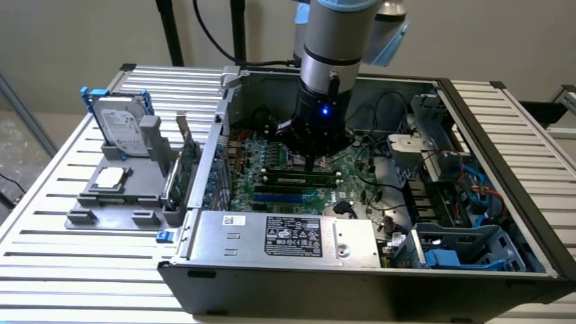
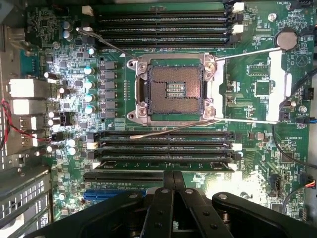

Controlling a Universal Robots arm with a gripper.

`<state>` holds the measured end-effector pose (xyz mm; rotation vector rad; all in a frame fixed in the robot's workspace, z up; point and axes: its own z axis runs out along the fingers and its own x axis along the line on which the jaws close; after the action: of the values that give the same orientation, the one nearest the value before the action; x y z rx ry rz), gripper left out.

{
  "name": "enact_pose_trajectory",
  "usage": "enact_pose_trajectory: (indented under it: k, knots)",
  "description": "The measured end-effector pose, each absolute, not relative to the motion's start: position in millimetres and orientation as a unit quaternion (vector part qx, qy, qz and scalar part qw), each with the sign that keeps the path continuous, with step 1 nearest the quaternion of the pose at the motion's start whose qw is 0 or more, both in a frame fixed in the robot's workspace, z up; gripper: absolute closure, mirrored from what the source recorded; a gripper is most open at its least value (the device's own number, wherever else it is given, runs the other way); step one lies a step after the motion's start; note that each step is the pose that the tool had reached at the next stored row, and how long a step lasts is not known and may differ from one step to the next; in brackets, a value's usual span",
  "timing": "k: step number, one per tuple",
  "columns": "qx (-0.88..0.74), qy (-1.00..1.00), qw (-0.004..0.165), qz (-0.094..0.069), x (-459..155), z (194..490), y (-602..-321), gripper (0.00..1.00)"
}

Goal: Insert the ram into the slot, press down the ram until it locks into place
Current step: 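Press down the ram until it locks into place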

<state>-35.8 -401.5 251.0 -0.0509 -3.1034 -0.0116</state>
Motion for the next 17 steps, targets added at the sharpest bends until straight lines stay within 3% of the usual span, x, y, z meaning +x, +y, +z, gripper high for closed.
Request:
enact_pose_trajectory:
  k: [17]
  knots:
    - [-0.016,-1.000,0.020,-0.002,-35.9,256.6,-410.2,0.89]
